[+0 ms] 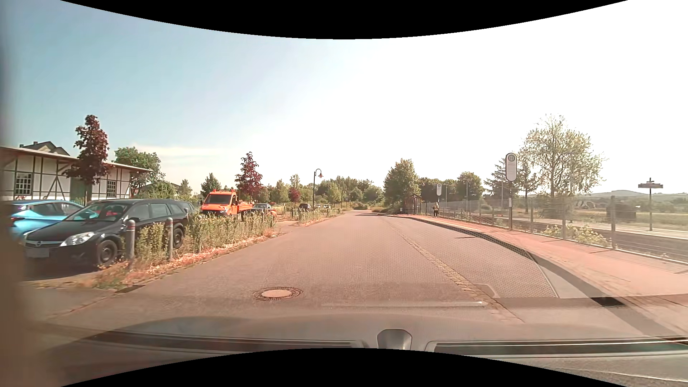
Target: Follow the waypoints while adhering to traffic rules and regulations
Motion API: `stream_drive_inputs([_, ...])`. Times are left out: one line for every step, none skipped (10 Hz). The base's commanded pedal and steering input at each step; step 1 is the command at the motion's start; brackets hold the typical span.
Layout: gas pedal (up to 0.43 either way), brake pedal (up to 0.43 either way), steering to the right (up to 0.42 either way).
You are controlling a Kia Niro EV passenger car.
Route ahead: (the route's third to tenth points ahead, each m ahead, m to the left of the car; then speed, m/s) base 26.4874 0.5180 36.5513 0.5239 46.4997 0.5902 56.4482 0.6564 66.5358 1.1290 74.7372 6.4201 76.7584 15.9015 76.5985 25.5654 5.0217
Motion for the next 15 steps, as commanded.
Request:
stream_drive_inputs([0.11, 0.006, 0.02])
stream_drive_inputs([0.11, 0.006, 0.016])
stream_drive_inputs([0.11, 0.006, 0.014])
stream_drive_inputs([0.11, 0.006, 0.013])
stream_drive_inputs([0.11, 0.006, 0.013])
stream_drive_inputs([0.11, 0.006, 0.013])
stream_drive_inputs([0.11, 0.006, 0.012])
stream_drive_inputs([0.11, 0.006, 0.012])
stream_drive_inputs([0.11, 0.006, 0.011])
stream_drive_inputs([0.11, 0.006, 0.011])
stream_drive_inputs([0.098, 0.006, 0.011])
stream_drive_inputs([0.098, 0.006, 0.011])
stream_drive_inputs([0.087, 0.006, 0.01])
stream_drive_inputs([0.087, 0.006, 0.008])
stream_drive_inputs([0.087, 0.006, 0.008])
